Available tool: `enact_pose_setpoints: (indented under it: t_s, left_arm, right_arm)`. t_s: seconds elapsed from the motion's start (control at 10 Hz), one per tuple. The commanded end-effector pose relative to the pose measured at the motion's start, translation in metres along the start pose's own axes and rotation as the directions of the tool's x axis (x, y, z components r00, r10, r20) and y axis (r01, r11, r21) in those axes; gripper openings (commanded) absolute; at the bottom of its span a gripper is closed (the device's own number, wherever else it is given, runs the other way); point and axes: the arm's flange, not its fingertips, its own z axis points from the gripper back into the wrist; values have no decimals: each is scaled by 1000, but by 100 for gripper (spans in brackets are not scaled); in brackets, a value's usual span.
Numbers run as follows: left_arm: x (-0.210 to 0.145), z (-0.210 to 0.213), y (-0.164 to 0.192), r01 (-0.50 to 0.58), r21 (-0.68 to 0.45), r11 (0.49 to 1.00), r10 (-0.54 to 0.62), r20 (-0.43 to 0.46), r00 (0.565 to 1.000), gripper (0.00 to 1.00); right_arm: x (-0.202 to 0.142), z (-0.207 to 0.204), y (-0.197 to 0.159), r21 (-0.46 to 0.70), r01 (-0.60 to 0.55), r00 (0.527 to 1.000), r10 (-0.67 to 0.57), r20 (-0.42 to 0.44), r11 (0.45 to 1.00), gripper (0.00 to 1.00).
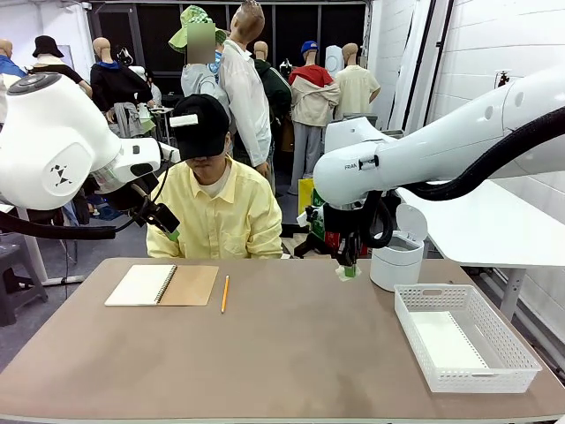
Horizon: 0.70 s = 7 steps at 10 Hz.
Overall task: Sort the paper based on its condition.
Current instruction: If a person hands you a paper, place it in the Organizing basket , and if it's crumpled, put it in the Trash can.
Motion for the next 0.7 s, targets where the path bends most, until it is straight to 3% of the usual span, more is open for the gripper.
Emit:
enact_pose_setpoints:
  t_s: [0.0, 0.2, 0.6]
  left_arm:
    - [0, -1, 2, 8, 2, 1000, -8, 11, 1000, 100]
    - [0, -1, 2, 8, 2, 1000, -8, 11, 1000, 100]
    - [0, -1, 2, 8, 2, 1000, -8, 11, 1000, 100]
  right_arm:
    - [-1, -2, -4, 4, -10, 1000, 10, -2, 1000, 0]
    - [-1, 5, -11, -54, 42, 999, -43, -7, 998, 0]
    - [-11, 35, -77, -250, 176, 978, -197, -63, 952, 0]
